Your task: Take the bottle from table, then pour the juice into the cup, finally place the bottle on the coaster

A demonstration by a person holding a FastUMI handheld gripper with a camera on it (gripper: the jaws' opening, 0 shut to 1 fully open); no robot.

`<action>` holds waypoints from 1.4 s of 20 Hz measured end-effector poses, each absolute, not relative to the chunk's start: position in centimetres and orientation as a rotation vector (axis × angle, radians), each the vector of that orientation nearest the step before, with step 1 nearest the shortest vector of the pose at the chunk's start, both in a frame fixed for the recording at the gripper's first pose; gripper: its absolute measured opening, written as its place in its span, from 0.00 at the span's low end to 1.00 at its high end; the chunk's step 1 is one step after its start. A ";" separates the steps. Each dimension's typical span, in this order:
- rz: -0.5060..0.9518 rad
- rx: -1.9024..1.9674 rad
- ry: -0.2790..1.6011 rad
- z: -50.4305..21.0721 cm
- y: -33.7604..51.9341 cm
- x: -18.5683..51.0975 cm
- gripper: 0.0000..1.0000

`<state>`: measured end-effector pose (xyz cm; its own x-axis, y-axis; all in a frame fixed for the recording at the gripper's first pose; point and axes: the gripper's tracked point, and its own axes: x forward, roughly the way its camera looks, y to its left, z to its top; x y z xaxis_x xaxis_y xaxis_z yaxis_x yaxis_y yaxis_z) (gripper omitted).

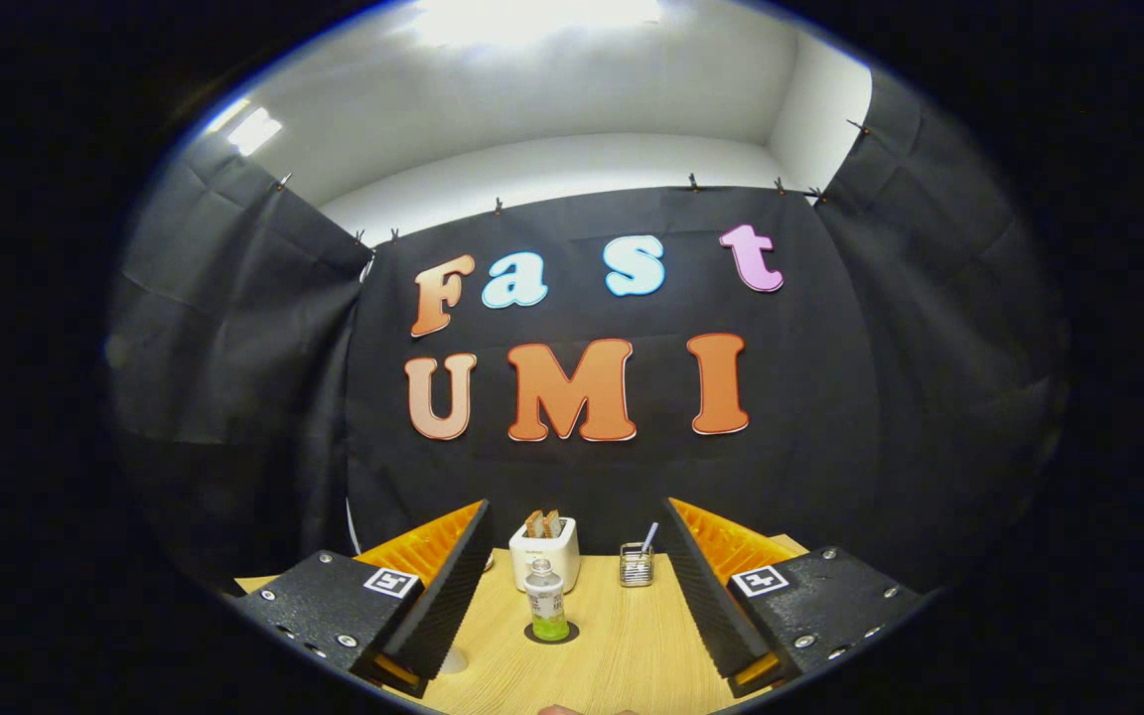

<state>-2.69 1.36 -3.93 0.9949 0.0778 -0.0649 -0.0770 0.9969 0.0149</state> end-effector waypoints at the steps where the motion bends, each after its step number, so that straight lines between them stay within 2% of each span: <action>1: 0.069 0.012 0.057 -3.6 0.6 -3.3 0.99; 9: 0.038 -0.042 0.014 -2.3 -1.4 -5.3 0.98; 28: 0.049 -0.062 -0.007 2.1 1.7 -4.4 0.99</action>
